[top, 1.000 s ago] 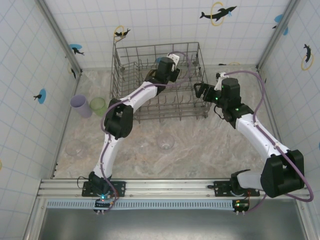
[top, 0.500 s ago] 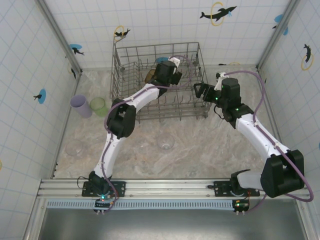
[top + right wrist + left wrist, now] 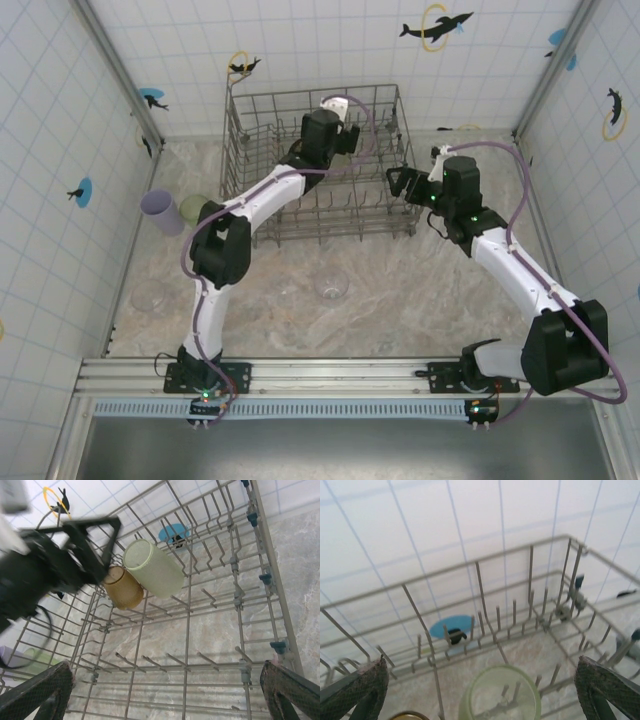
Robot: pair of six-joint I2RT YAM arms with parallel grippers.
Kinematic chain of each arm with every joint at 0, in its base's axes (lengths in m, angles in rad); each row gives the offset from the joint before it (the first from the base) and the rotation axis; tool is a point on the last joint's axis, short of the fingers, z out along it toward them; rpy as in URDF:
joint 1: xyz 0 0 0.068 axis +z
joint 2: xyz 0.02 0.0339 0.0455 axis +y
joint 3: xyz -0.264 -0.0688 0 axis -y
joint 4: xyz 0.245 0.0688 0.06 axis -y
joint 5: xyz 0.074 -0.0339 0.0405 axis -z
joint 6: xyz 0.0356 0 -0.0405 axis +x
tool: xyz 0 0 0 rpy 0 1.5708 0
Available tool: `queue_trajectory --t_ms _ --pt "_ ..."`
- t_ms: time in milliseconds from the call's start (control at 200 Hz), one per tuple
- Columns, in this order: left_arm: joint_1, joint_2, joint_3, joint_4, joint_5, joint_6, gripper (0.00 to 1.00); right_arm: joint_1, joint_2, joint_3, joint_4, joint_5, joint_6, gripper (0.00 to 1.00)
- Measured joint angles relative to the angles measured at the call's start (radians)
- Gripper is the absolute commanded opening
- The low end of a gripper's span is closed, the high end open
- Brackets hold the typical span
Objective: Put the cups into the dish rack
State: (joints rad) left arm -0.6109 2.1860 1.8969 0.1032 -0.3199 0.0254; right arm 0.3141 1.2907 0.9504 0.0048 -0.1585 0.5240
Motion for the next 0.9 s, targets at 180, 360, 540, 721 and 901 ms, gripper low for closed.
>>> queue_trajectory --t_ms 180,360,540,721,901 --pt "0.0 -0.057 -0.005 0.002 -0.01 -0.019 0.97 0.001 -0.008 0.0 -0.058 0.0 0.0 0.99" --pt "0.0 -0.159 -0.124 -0.015 -0.046 -0.043 0.97 0.019 -0.031 0.0 -0.122 0.002 -0.002 0.99" --pt "0.0 -0.283 -0.251 -0.024 -0.089 -0.057 0.97 0.035 -0.075 0.0 -0.181 0.013 -0.004 0.99" --pt "0.0 -0.375 -0.315 -0.042 -0.126 -0.08 0.97 0.052 -0.105 0.0 -0.209 0.029 -0.004 0.99" --pt "0.0 -0.431 -0.365 -0.098 -0.183 -0.112 0.97 0.075 -0.114 0.0 -0.227 0.036 -0.004 0.99"
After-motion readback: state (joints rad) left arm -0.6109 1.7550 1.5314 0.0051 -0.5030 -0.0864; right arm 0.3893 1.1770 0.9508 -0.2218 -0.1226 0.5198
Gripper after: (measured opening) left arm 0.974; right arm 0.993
